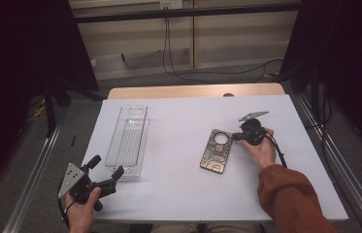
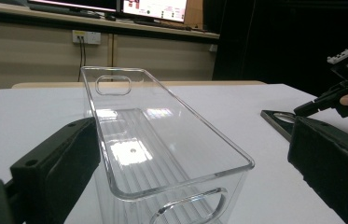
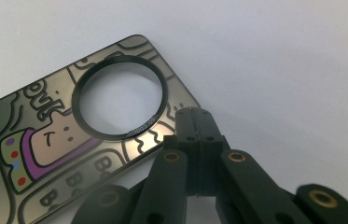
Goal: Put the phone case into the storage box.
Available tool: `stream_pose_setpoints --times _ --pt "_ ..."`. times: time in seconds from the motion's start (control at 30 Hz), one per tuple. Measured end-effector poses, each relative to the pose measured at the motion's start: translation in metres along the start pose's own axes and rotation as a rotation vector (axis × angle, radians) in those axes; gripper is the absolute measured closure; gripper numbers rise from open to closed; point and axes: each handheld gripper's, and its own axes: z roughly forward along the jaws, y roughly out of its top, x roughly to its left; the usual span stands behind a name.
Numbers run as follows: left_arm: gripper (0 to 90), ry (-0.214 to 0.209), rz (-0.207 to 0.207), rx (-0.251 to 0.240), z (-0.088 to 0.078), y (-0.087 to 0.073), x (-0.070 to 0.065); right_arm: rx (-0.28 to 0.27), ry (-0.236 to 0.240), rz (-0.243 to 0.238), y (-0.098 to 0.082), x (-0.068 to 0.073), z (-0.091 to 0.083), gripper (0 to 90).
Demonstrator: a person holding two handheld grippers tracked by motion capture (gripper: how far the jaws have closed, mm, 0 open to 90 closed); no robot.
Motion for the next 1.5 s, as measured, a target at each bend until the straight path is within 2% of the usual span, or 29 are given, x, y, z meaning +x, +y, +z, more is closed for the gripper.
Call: stream_pose_setpoints --times 0.03,0.07,0.13,0.27,0.4,0.43,0.67,0.7,0.9,1.03,1.1,1.17,1.3,1.43,1.47,1.5 --pt "2.4 0.005 -0.003 0.000 0.000 0.000 0.000 -0.004 0.002 -0.005 0.001 0.000 0.001 90.0" --pt "2.4 0.006 -0.002 0.002 0.000 0.000 0.000 0.012 -0.006 0.013 0.002 0.002 0.001 90.0" --pt "2.4 -0.001 -0.002 0.001 0.001 0.000 -0.001 0.001 0.005 0.013 0.005 0.003 0.005 90.0" --pt "2.4 0.007 -0.002 0.002 0.000 0.000 0.000 -0.007 0.003 -0.020 0.012 0.008 0.011 90.0" --pt "2.4 -0.002 -0.005 0.000 0.001 0.000 0.000 0.001 0.020 -0.004 0.016 0.012 0.015 90.0" --pt "2.4 0.002 -0.003 0.001 0.000 0.000 0.000 -0.015 0.020 -0.012 0.017 0.012 0.017 90.0" --pt "2.4 0.000 0.001 0.004 0.001 0.000 0.000 -0.019 0.046 -0.013 0.023 0.018 0.024 90.0" --pt "2.4 0.004 0.000 0.004 0.001 0.000 0.000 -0.033 0.048 -0.022 0.024 0.018 0.026 90.0" --pt "2.4 -0.001 0.001 0.002 0.000 0.000 0.000 -0.026 0.062 -0.028 0.031 0.027 0.032 90.0" --pt "2.4 -0.003 -0.003 0.002 0.000 0.000 0.000 -0.047 0.092 -0.028 0.031 0.026 0.035 90.0" --pt "2.4 0.005 -0.001 0.004 0.000 0.000 0.000 -0.050 0.086 -0.010 0.031 0.025 0.037 90.0" --pt "2.4 0.005 0.000 0.004 0.000 0.000 0.000 -0.065 0.099 -0.018 0.031 0.024 0.039 90.0" --pt "2.4 0.002 0.000 0.002 0.001 0.000 0.000 -0.063 0.105 -0.028 0.033 0.026 0.041 90.0" --pt "2.4 0.001 0.000 0.004 0.001 0.000 0.000 -0.046 0.087 -0.020 0.036 0.030 0.042 90.0" --pt "2.4 0.002 0.001 0.003 0.000 0.000 0.000 -0.051 0.089 -0.037 0.037 0.029 0.043 90.0" --pt "2.4 -0.002 -0.002 0.002 0.000 0.000 0.000 -0.058 0.102 -0.027 0.038 0.030 0.044 90.0"
